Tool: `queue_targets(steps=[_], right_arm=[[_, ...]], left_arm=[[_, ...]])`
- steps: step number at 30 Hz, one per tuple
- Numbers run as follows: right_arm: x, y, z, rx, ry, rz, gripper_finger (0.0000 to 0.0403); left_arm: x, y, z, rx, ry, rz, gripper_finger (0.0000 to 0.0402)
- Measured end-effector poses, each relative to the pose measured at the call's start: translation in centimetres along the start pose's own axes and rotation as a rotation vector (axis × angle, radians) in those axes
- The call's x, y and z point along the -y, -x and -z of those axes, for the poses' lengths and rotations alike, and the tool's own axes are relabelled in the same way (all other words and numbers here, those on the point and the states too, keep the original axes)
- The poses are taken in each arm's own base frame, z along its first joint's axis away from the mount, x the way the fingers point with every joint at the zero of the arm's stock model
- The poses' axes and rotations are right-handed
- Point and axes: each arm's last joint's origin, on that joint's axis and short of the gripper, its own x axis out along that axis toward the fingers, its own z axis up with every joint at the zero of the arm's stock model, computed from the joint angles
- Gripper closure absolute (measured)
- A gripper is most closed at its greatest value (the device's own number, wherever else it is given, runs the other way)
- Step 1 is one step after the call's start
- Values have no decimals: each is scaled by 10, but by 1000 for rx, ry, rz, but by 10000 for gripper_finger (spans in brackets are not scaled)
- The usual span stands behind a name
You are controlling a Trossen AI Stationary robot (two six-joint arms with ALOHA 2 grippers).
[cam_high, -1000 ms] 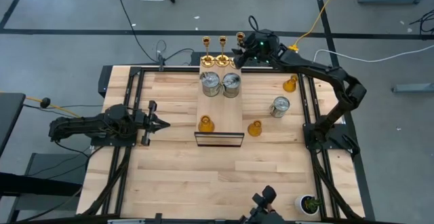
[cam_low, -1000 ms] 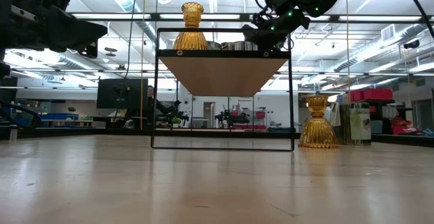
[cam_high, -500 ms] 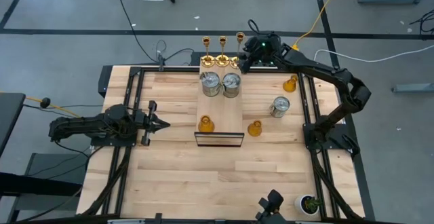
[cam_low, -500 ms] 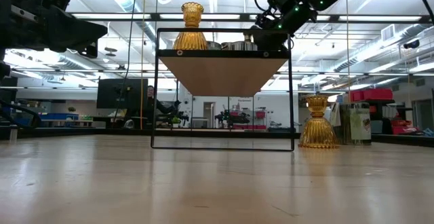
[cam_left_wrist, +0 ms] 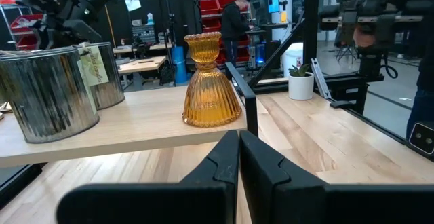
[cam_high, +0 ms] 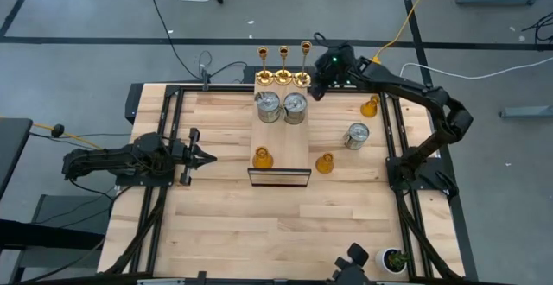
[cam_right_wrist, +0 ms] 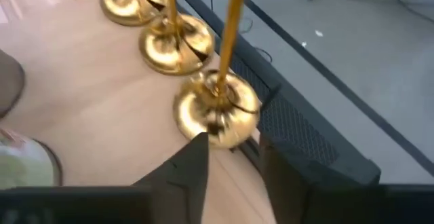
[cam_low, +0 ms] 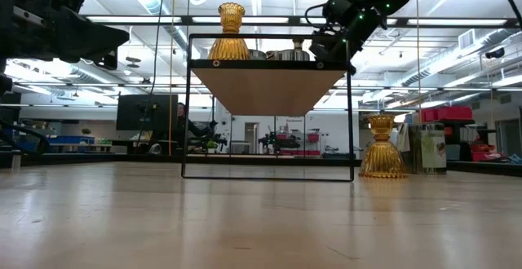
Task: Pick & Place candle stick holders
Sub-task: Put the gold candle holder aligned with the other candle holder on the shelf
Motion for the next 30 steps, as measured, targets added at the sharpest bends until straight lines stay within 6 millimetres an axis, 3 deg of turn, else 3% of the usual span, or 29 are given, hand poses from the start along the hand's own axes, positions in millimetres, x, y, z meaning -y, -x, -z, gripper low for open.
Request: queue_targets(steps=[10,30], right_arm=[[27,0,7,-30,-120,55,393],[35,-41,18,-69,-333,47,402]], left_arm=[[0,0,0,0,0,0,383],[0,0,0,0,0,0,383]])
